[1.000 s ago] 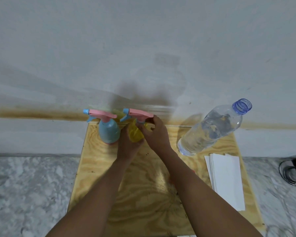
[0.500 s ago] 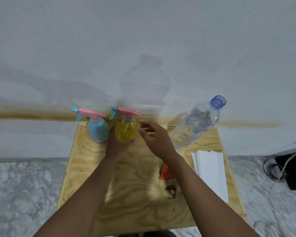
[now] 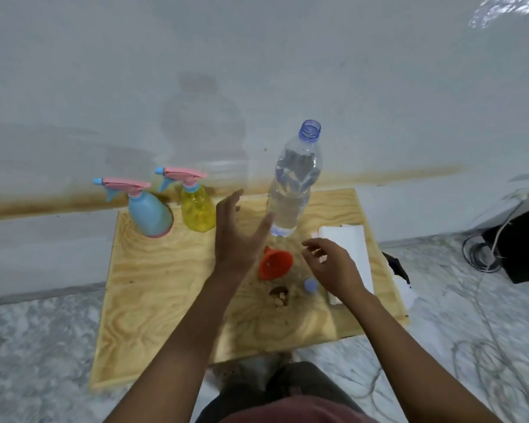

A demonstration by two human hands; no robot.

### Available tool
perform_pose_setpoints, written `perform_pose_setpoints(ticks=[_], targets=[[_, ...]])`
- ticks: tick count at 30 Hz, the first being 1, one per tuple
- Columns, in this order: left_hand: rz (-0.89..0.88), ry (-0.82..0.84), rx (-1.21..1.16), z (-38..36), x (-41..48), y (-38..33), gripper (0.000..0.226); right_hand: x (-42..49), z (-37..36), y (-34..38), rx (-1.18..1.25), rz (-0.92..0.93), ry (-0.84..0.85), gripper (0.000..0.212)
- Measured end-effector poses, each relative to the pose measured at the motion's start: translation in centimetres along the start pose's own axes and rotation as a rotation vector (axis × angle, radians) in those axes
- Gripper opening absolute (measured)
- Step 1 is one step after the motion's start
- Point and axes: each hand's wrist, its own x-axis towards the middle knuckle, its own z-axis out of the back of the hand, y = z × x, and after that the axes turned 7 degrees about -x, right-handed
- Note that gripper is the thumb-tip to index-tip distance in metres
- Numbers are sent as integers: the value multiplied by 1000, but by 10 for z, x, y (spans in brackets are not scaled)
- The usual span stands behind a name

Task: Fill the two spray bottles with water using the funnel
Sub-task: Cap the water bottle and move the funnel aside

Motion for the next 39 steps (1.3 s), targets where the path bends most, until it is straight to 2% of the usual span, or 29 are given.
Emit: perform_pose_setpoints(ticks=[2,6,10,14,20,24,28,32,37,39], targets=[[-3,86,-12,-18,17,-31,81,-4,-5,-24,-53,-59,95,28],[34,156,-43,-45,46,-70,100,-11,-19,-56,-149,-144,241,41],[54,114,-31,-65,58,-79,93,-12,-34,-69,-301,-107,337,47],[52,58,12,-72,61,-73,78,-8,-42,-71,-375,-21,320,43],[32,33,10,-73,62,-72,73,-1,-48,-71,-378,13,320,35],[36,44,14,-72,61,-75,71,0,-45,-76,-311,35,303,32],[58,55,8,-71,61,-78,71,7,-26,-74,-130,53,238,37],[74,51,-2,-71,60,-80,71,28,14,-57,35,179,158,35],[77,45,-21,-72,60,-78,69,52,74,-11,187,322,-62,32],[72,45,-32,-72,60,-76,68,61,103,16,261,346,-100,30]])
